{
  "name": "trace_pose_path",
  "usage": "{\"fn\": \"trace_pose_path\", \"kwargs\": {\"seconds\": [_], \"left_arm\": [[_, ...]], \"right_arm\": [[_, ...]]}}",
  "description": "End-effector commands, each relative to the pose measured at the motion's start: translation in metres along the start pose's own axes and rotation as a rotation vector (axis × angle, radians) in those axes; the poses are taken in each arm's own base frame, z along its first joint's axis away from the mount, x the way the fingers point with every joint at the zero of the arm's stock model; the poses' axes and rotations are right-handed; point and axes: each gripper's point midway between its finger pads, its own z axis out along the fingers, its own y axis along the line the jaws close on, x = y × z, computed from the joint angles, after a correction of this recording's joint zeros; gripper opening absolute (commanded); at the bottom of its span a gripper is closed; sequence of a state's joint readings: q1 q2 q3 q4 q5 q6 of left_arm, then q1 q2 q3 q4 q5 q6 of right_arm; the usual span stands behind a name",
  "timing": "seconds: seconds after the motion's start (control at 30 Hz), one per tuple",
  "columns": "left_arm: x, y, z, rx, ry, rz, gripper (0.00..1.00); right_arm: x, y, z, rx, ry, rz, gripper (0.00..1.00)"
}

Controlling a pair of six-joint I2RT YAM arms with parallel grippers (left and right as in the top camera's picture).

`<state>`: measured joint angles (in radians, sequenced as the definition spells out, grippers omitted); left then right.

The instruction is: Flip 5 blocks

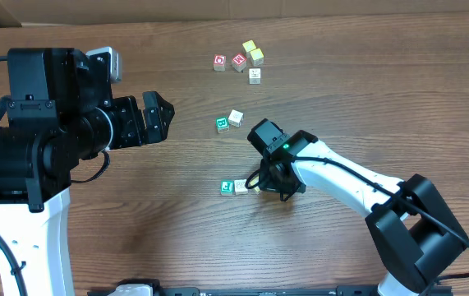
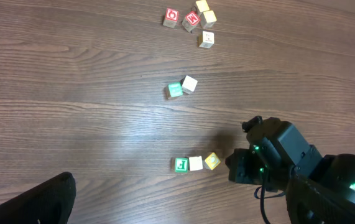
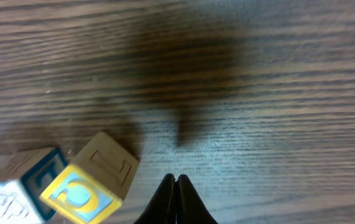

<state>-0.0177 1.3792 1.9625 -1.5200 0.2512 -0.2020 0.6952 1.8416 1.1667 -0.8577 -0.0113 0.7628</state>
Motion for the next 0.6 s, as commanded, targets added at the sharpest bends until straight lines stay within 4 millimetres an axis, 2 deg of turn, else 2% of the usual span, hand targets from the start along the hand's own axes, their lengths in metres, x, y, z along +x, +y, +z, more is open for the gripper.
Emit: {"fn": "trace_pose_path", "kwargs": {"seconds": [0.0,0.27,0.57], "left_arm": [[-0.004,-0.001,-0.007,0.006,-0.025,0.014,1.0],[-0.004,-0.001,-0.007,0.006,-0.025,0.014,1.0],[-0.004,-0.001,-0.007,0.005,-0.025,0.013,1.0]], "right_arm": [[0.0,0.004,0.002,-0.024,0.002,0.056,0.04],[-0.002,0.012,0.002,-0.06,-0.002,0.055,0.04],[0.018,0.032,-0.002,-0.172,0.122,0.063,0.04]]}}
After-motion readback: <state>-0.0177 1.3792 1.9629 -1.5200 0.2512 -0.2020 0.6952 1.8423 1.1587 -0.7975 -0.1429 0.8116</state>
